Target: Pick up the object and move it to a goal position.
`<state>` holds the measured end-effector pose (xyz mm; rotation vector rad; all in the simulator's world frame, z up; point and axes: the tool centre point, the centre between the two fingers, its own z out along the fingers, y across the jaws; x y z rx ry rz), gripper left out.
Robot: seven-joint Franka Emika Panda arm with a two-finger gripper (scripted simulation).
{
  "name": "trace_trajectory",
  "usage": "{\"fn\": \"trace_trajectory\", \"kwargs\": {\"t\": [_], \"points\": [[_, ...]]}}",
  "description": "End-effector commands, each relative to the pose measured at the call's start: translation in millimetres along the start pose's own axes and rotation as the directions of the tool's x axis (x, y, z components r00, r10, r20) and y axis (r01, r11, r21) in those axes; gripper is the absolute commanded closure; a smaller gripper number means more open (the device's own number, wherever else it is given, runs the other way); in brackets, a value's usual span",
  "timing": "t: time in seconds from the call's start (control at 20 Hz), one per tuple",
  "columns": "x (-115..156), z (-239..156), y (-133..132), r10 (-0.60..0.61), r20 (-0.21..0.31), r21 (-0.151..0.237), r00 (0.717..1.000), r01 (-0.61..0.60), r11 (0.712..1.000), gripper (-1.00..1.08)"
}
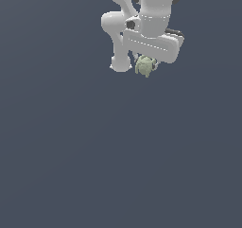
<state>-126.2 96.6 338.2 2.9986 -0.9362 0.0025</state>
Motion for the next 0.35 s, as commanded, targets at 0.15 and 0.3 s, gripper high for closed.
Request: {"fn": "trace_trajectory", "kwargs": {"t": [0.15, 0.3], "points": [[-3.4, -16.2, -2.3, 0.000, 0.002, 0.000, 1.000, 0.000, 1.000, 1.08], [-3.7, -18.4, -2.9, 0.000, 0.002, 0.000, 1.000, 0.000, 1.000, 1.08]]}}
